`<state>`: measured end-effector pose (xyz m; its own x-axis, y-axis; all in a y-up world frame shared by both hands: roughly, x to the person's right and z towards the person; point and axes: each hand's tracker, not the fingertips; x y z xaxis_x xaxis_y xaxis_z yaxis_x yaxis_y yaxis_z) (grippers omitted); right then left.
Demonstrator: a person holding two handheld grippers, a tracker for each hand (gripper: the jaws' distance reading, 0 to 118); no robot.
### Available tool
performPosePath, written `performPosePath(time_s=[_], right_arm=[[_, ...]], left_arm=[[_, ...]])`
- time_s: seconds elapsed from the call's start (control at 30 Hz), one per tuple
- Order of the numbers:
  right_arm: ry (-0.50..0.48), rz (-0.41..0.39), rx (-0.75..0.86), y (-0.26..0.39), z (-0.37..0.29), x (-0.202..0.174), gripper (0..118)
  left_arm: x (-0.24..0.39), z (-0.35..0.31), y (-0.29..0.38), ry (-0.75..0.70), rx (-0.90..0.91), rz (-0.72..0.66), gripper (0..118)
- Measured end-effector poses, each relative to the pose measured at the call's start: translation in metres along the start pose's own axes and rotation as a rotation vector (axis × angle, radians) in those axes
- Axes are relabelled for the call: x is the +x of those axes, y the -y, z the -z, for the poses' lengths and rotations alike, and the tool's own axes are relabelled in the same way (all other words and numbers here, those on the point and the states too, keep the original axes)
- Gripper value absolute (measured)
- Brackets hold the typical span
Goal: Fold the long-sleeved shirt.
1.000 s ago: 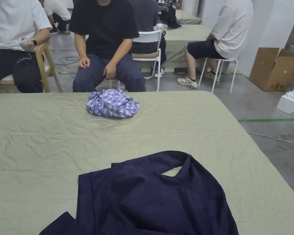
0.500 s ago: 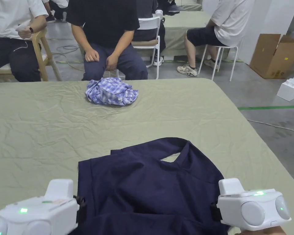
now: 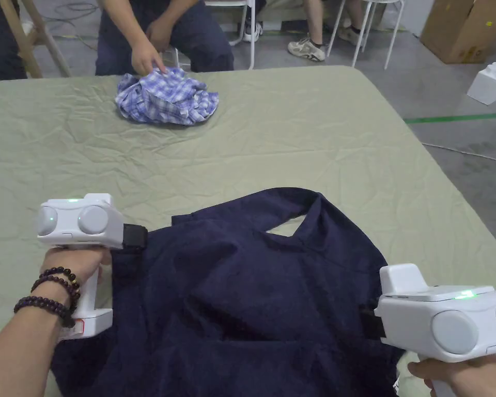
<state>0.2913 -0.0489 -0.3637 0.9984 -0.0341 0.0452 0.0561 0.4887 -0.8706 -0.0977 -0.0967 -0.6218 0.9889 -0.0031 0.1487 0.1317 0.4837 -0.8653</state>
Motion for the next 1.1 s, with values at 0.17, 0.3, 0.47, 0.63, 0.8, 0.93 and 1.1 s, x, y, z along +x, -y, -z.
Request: performPosePath(time_s=[0.17, 0.3, 0.47, 0.63, 0.8, 0.93, 1.1], right_arm=[[-0.011, 0.044, 0.004, -0.015, 0.005, 0.017, 1], [0.055, 0.076, 0.036, -0.038, 0.009, 0.040, 1], [0.067, 0.138, 0.013, -0.071, 0.033, 0.071, 97], [0.088, 0.131, -0.161, -0.092, 0.093, 0.087, 86], [0.063, 0.127, -0.291, -0.095, 0.140, 0.075, 58], [0.092, 0.048, -0.261, -0.104, 0.131, 0.062, 34], [0.021, 0.080, -0.099, -0.130, 0.078, 0.079, 4]], left_arm=[[0.011, 0.046, 0.010, -0.039, -0.091, 0.090, 93], [0.014, 0.008, 0.002, 0.042, -0.040, 0.083, 10], [0.017, -0.028, -0.005, 0.070, 0.007, 0.131, 10], [0.006, -0.055, -0.008, 0.118, 0.047, 0.113, 10], [0.013, -0.074, -0.004, 0.118, 0.075, 0.138, 10], [0.012, -0.074, -0.005, 0.104, 0.077, 0.152, 10], [-0.005, -0.113, -0.023, 0.136, 0.183, 0.138, 10]])
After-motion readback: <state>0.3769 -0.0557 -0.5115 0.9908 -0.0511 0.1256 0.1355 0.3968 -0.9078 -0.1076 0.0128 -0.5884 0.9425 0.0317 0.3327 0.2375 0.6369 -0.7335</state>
